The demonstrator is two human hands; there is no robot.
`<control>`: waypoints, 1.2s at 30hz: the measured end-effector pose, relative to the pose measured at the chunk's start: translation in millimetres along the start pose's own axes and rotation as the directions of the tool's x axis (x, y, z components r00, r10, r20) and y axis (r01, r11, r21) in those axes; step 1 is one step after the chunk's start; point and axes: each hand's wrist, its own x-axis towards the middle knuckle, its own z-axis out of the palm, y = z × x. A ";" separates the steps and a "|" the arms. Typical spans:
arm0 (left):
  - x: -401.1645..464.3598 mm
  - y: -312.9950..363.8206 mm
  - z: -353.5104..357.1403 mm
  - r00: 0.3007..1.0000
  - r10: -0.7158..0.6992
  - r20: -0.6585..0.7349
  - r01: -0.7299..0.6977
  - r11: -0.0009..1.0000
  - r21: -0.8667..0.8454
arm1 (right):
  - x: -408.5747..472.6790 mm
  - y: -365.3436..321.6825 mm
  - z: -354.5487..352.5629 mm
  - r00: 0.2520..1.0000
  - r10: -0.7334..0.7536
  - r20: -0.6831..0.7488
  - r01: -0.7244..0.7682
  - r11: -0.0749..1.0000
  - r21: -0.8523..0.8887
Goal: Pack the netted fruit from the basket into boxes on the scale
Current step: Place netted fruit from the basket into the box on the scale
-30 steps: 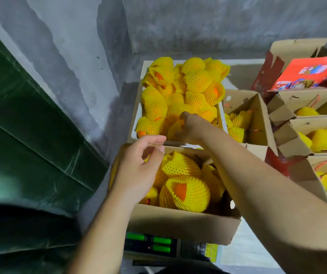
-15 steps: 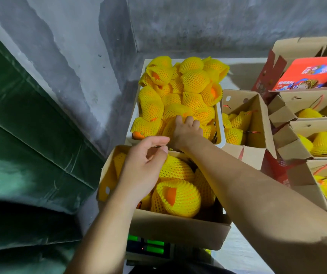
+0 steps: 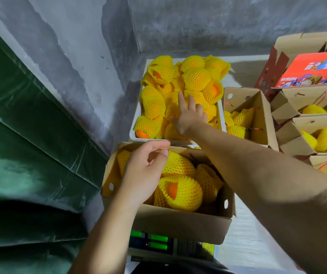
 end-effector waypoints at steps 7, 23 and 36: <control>-10.0 -3.7 -8.2 0.999 0.014 -0.052 -0.012 0.999 0.043 | 20.0 -0.5 -2.3 0.992 0.126 0.031 -0.130 0.980 0.153; -15.3 -12.0 -12.4 0.999 -0.001 -0.043 0.001 1.000 0.013 | 15.8 -17.0 9.1 0.992 0.086 -0.087 -0.067 0.977 0.201; -4.6 1.7 -11.3 1.000 -0.017 -0.021 0.016 0.999 -0.045 | 7.4 5.8 -17.3 0.984 -0.003 -0.178 0.086 0.884 0.460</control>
